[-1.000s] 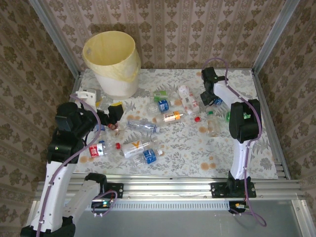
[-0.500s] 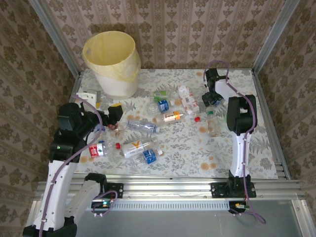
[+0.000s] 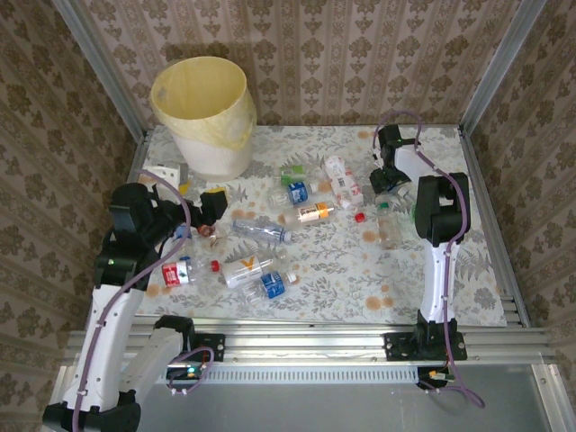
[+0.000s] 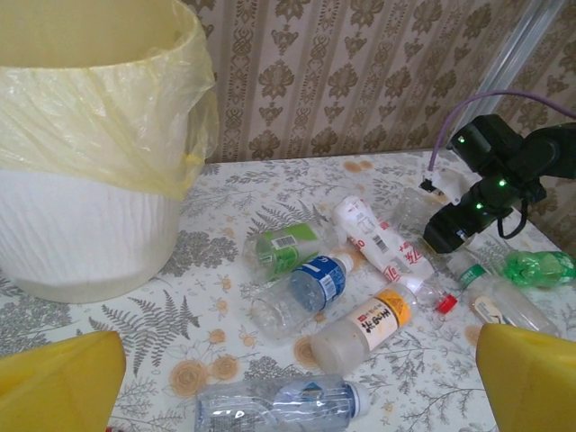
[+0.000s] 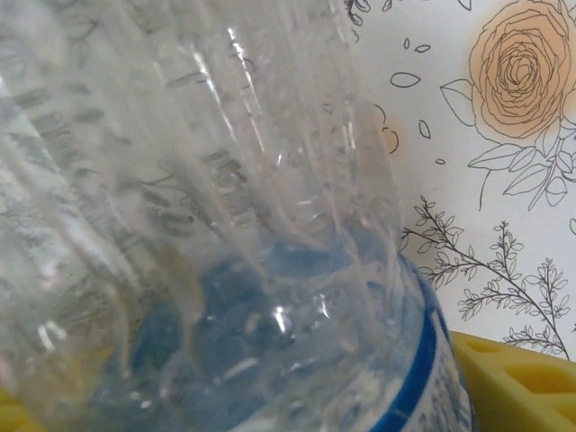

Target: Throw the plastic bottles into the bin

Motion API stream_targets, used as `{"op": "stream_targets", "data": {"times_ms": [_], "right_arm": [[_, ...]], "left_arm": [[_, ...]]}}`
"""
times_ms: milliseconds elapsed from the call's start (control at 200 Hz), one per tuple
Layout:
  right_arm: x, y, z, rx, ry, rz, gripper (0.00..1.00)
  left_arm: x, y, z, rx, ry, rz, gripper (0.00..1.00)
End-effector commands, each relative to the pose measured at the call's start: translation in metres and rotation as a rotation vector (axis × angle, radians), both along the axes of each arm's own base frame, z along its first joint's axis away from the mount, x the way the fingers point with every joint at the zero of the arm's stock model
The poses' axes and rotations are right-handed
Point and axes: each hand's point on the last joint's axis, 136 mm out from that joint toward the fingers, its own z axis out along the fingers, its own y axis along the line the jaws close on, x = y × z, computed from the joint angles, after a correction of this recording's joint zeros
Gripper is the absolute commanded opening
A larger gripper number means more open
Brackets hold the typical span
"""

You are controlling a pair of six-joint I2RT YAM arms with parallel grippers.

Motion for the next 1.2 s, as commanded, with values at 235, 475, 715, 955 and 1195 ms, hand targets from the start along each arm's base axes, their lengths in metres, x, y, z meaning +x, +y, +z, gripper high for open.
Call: {"op": "stream_targets", "data": {"times_ms": [235, 475, 715, 955, 1195], "right_arm": [[-0.017, 0.009, 0.029, 0.11, -0.09, -0.083, 0.66], [-0.016, 0.022, 0.086, 0.238, -0.283, -0.146, 0.6], [-0.022, 0.058, 0.164, 0.43, -0.5, -0.09, 0.6], [-0.061, 0.113, 0.236, 0.591, -0.669, 0.089, 0.61], [-0.117, 0.162, 0.279, 0.815, -0.769, 0.238, 0.61]], "left_arm": [[-0.005, -0.012, 0.019, -0.065, -0.046, -0.075, 1.0], [-0.006, -0.03, 0.044, -0.172, -0.094, -0.165, 1.0], [0.001, -0.06, 0.051, -0.232, -0.108, -0.258, 1.0], [0.01, -0.1, 0.052, -0.254, -0.114, -0.333, 1.0], [0.011, -0.148, 0.057, -0.299, -0.15, -0.457, 1.0]]}}
